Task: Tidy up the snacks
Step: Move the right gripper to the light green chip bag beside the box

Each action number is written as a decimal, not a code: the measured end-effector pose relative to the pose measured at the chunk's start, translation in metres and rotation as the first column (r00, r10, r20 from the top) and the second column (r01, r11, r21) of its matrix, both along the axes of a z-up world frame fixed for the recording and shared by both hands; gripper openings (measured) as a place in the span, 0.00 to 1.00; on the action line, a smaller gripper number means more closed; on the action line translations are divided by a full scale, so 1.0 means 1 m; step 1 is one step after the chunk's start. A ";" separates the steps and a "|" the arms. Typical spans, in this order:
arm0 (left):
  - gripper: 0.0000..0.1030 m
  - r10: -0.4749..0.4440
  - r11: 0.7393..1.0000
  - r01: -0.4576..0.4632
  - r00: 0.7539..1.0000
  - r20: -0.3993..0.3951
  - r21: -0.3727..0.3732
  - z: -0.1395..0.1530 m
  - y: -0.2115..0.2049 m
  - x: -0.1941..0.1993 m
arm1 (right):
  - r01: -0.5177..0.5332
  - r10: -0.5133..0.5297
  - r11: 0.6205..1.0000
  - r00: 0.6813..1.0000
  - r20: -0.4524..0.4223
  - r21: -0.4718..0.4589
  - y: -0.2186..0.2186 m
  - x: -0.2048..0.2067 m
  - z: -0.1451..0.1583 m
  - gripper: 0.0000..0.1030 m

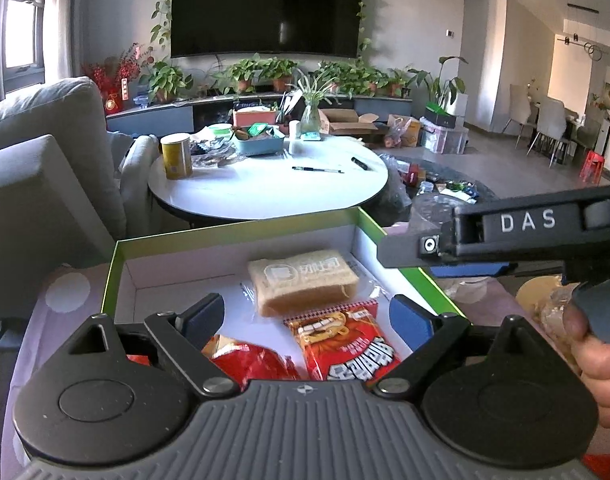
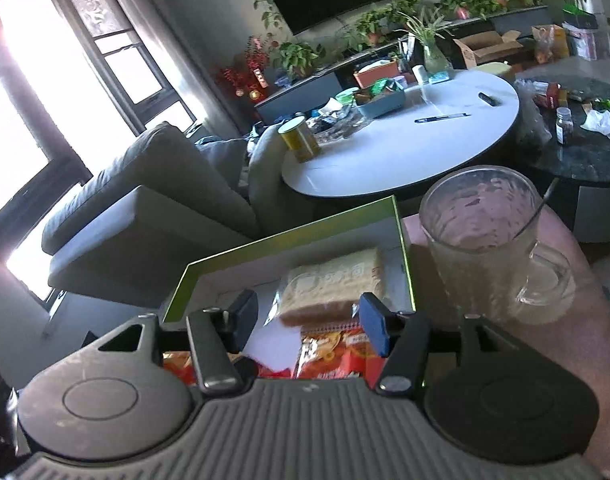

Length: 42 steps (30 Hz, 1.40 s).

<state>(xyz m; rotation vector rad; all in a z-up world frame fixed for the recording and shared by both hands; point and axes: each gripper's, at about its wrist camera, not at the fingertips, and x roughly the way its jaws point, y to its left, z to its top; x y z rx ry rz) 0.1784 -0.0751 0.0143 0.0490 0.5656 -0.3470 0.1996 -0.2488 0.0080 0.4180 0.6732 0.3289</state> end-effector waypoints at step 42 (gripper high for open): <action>0.91 -0.038 0.999 0.042 0.992 -0.121 0.023 -0.044 -0.003 -0.072 | -0.022 0.016 0.999 0.980 -0.198 -0.030 -0.045 -0.093 -0.051 0.32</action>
